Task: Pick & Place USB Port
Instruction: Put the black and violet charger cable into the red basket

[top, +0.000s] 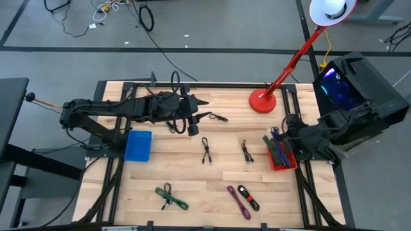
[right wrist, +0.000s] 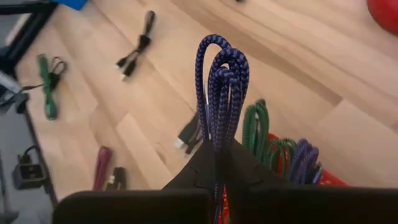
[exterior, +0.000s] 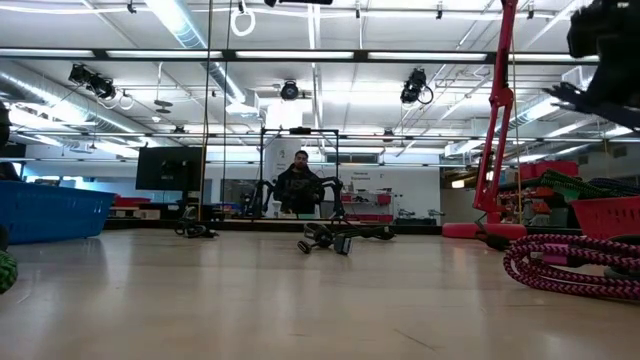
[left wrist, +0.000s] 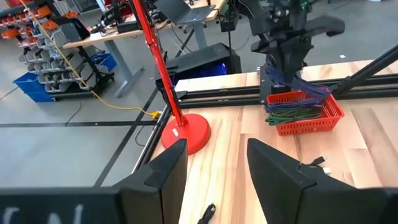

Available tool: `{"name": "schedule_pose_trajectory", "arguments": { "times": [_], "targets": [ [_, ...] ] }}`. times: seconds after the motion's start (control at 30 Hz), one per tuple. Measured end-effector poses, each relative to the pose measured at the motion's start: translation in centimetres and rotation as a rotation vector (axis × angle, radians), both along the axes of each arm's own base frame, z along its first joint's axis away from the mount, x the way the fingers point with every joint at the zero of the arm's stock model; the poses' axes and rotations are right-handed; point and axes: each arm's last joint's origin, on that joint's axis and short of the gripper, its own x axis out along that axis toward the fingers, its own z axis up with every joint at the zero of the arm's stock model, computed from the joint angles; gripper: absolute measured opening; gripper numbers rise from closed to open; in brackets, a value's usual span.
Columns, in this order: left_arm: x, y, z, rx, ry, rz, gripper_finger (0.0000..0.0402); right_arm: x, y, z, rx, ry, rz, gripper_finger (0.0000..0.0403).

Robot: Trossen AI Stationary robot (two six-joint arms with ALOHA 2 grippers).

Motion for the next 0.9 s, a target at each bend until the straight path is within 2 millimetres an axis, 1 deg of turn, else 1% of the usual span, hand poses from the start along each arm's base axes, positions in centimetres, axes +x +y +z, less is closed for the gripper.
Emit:
{"name": "schedule_pose_trajectory", "arguments": {
  "times": [0.2, 0.47, 0.9],
  "targets": [
    [0.0, 0.0, -0.1, 0.000, 0.013, 0.000, 0.0172, 0.6, 0.3, -2.8, 0.010, 0.044, -0.043, 0.0006],
    [-0.1, 0.0, -0.4, -0.003, 0.048, 0.001, 0.0172, 0.7, 0.2, -3.1, -0.015, 0.026, -0.090, 0.0006],
    [-0.2, 0.0, -0.6, -0.007, 0.064, 0.002, 0.0172, 1.3, 0.5, -3.6, -0.040, 0.086, -0.057, 0.0006]
  ]
}}
